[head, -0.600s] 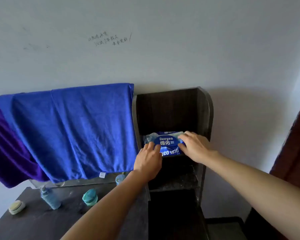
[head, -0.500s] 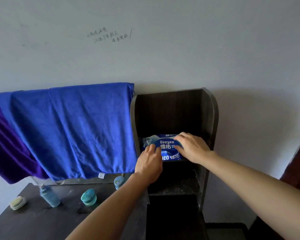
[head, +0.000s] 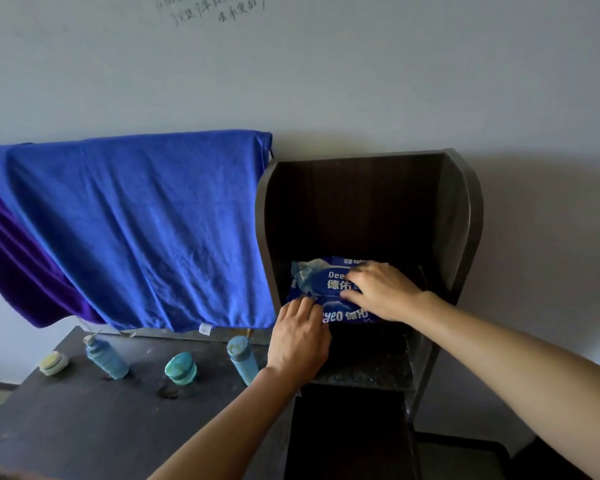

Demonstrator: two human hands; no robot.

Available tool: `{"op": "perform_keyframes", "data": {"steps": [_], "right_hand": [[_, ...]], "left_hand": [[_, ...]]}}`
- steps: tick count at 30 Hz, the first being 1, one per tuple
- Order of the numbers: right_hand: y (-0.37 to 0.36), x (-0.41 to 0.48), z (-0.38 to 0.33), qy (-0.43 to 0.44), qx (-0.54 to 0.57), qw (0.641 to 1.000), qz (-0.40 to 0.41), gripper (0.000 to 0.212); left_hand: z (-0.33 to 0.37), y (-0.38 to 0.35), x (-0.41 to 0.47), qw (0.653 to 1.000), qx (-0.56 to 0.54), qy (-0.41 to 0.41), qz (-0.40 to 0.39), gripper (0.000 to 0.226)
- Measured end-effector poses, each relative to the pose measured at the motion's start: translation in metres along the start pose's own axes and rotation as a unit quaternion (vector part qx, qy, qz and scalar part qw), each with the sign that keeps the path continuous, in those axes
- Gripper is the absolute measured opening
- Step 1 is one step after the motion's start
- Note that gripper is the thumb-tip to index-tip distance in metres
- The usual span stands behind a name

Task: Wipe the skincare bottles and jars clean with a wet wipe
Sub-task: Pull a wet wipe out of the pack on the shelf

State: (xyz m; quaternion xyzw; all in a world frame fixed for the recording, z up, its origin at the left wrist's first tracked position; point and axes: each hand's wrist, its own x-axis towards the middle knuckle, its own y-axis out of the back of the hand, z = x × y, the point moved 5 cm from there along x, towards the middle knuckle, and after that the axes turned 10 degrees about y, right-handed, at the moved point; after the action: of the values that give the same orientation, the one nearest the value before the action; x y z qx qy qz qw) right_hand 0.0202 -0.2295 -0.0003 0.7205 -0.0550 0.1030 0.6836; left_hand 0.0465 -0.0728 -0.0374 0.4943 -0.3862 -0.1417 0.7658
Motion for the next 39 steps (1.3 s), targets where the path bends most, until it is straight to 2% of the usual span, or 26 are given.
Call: {"op": "perform_keyframes", "data": {"steps": [5, 9, 11, 14, 16, 20, 24, 26, 30, 35, 39], "right_hand": [[0.025, 0.0, 0.032, -0.116, 0.168, 0.976, 0.078, 0.038], [0.036, -0.003, 0.041, -0.163, 0.076, 0.97, 0.164, 0.036], [0.036, -0.004, 0.04, -0.177, 0.091, 0.96, 0.197, 0.031], [0.032, -0.006, 0.042, -0.201, 0.177, 0.936, 0.227, 0.029], [0.028, -0.008, 0.043, -0.194, 0.217, 0.926, 0.24, 0.033], [0.02, -0.012, 0.039, -0.157, 0.253, 0.924, 0.238, 0.035], [0.016, -0.012, 0.034, -0.125, 0.282, 0.925, 0.22, 0.033], [0.013, -0.011, 0.034, -0.108, 0.29, 0.928, 0.207, 0.029], [-0.002, 0.0, 0.027, -0.062, 0.236, 0.961, 0.13, 0.015], [-0.01, 0.014, 0.019, -0.051, 0.162, 0.985, 0.042, 0.033], [-0.002, 0.019, 0.013, -0.051, 0.137, 0.988, 0.049, 0.02]], "left_hand": [[-0.003, 0.0, 0.002, 1.0, -0.007, -0.007, 0.012, 0.018], [0.007, 0.012, 0.029, 0.998, -0.035, 0.044, 0.008, 0.025], [0.018, 0.013, 0.045, 0.998, -0.039, 0.048, 0.004, 0.027], [0.032, 0.001, 0.063, 0.993, 0.012, 0.079, -0.086, 0.038], [0.035, -0.007, 0.071, 0.987, 0.045, 0.101, -0.113, 0.043], [0.033, -0.012, 0.077, 0.987, 0.006, 0.124, -0.099, 0.031], [0.015, 0.0, 0.07, 0.97, -0.158, 0.186, -0.018, 0.014], [0.005, 0.005, 0.065, 0.958, -0.202, 0.204, 0.009, 0.013], [-0.006, 0.01, 0.059, 0.947, -0.232, 0.22, 0.031, 0.014], [-0.009, 0.005, 0.056, 0.944, -0.249, 0.215, 0.038, 0.015], [-0.008, 0.007, 0.055, 0.943, -0.25, 0.215, 0.047, 0.016]]}}
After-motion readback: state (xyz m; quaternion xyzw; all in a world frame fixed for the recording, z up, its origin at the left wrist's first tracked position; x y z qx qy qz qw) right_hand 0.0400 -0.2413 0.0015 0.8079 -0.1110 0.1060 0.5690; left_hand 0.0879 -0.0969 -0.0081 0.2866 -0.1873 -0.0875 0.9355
